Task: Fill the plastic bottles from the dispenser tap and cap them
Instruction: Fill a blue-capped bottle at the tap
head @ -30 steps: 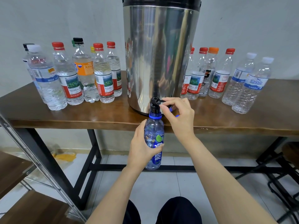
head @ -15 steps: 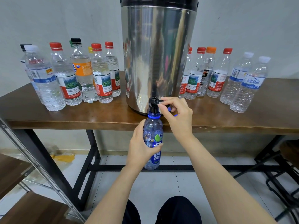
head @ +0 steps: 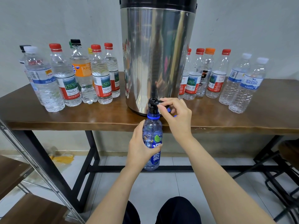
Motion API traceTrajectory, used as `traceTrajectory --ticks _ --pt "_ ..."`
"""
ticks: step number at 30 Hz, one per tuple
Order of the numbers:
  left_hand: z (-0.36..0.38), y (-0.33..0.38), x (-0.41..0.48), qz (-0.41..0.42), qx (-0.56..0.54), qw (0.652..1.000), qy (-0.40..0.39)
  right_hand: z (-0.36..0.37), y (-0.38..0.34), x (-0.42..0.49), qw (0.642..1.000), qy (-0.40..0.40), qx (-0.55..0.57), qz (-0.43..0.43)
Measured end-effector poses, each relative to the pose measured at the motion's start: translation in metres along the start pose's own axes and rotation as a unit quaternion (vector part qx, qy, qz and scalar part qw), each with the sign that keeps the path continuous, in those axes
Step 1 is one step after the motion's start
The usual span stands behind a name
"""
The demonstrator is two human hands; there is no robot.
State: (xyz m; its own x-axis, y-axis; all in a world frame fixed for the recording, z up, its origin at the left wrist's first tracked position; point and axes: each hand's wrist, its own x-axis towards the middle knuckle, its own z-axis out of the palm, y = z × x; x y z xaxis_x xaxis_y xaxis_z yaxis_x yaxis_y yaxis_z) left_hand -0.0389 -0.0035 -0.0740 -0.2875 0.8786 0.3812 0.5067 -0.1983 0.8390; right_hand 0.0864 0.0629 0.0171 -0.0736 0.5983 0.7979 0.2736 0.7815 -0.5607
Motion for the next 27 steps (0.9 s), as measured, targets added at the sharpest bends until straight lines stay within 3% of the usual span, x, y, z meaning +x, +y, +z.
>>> traceTrajectory --ticks 27 --pt "0.0010 -0.0038 0.0012 0.008 -0.004 1.000 0.001 0.0003 0.0010 -0.0007 1.000 0.002 0.012 0.006"
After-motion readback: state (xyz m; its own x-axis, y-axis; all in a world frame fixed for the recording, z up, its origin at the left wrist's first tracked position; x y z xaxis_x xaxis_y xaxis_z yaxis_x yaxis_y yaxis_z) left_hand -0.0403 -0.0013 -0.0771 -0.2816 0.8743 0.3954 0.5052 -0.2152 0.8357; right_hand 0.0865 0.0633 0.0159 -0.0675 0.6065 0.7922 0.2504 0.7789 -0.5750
